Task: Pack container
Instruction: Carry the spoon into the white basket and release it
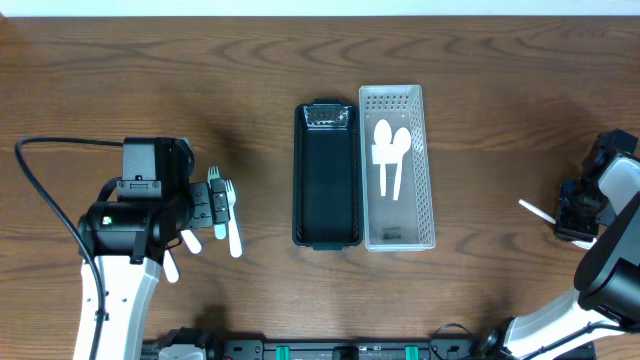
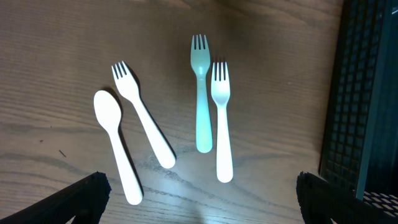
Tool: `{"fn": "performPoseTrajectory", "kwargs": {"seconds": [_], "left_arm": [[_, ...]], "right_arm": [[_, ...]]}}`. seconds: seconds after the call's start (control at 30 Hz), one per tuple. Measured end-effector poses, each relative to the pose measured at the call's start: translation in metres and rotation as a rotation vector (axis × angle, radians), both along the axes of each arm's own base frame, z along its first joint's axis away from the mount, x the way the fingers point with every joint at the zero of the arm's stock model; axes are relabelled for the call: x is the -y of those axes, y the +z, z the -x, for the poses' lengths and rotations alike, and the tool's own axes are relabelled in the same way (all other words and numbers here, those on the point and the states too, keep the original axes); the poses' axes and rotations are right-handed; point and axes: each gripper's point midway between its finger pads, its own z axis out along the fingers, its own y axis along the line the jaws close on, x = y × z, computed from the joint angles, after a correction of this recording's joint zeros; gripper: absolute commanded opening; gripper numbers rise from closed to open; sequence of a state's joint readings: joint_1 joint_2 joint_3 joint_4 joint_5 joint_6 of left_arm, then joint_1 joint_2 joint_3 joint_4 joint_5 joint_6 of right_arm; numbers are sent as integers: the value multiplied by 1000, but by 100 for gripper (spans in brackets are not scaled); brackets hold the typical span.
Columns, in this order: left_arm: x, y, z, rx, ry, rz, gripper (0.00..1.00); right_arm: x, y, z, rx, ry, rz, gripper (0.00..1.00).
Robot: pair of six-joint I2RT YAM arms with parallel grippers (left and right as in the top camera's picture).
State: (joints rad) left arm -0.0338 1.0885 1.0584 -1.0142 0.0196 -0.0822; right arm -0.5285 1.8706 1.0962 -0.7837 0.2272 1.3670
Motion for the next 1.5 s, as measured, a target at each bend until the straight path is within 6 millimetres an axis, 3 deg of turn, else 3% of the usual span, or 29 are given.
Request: {"fn": "performPoseTrajectory", "kwargs": {"seconds": [0.23, 0.7, 0.87, 1.23, 1.4, 1.5], "left_arm": [[0, 0, 0, 0, 0, 0, 99], [0, 0, 0, 0, 0, 0, 98], [0, 0, 0, 0, 0, 0, 98], [0, 0, 0, 0, 0, 0, 98], [0, 0, 0, 0, 0, 0, 98], [0, 0, 0, 0, 0, 0, 98]], "right_arm": [[-3, 0, 0, -2, 22, -18, 38], [-6, -1, -1, -2, 51, -36, 16], [-6, -1, -1, -3, 61, -39, 1], [-11, -1, -2, -23, 228, -79, 1], [-35, 7, -4, -48, 415, -156, 1], [-57, 33, -28, -9, 602, -139, 1]]}}
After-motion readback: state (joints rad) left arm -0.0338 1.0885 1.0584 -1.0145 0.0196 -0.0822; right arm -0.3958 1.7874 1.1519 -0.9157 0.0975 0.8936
